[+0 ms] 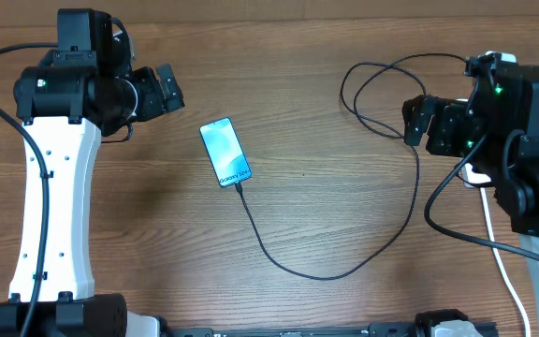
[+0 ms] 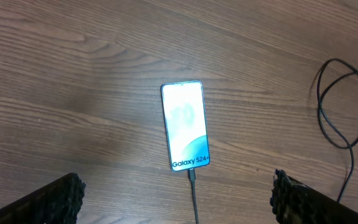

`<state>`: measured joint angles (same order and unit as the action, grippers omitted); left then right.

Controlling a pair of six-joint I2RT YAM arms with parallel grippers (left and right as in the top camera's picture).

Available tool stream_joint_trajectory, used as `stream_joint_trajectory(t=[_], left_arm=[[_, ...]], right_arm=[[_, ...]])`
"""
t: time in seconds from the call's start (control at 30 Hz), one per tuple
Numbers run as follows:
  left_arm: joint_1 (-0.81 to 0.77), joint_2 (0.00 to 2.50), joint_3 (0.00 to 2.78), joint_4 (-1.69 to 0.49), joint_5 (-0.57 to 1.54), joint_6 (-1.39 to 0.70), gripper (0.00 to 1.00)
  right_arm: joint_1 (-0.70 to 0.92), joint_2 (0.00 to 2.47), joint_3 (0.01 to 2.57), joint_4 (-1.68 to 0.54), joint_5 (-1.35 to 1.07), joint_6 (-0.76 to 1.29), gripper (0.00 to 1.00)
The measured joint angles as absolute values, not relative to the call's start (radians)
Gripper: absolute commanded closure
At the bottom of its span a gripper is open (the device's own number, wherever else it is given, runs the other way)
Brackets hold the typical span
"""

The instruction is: Plug charger to phone and switch on socket

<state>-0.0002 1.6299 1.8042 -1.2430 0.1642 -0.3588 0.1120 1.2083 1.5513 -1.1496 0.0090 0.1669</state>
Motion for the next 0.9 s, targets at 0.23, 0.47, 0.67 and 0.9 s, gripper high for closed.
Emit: stream_joint_trajectory(t=[0.23,0.47,0.67,0.9], left_arm=[[0.000,1.630,1.804,-1.243,0.164,-0.359,0.00],[0.000,1.630,1.804,-1.243,0.165,-0.359,0.00],[0.000,1.630,1.804,-1.243,0.164,-0.359,0.01],[0.000,1.630,1.804,-1.243,0.164,-0.358,0.00]], right_arm=[[0.073,1.057,1.297,-0.949,-0.005,0.155,0.00],[0.026,0.803,1.000,-0.789,-0.039,0.156,0.00],[0.026,0.581,0.768,-0.594,-0.048,0.157,0.00],[0.026,0.378,0.513,-0.316,-0.054,0.186,0.00]])
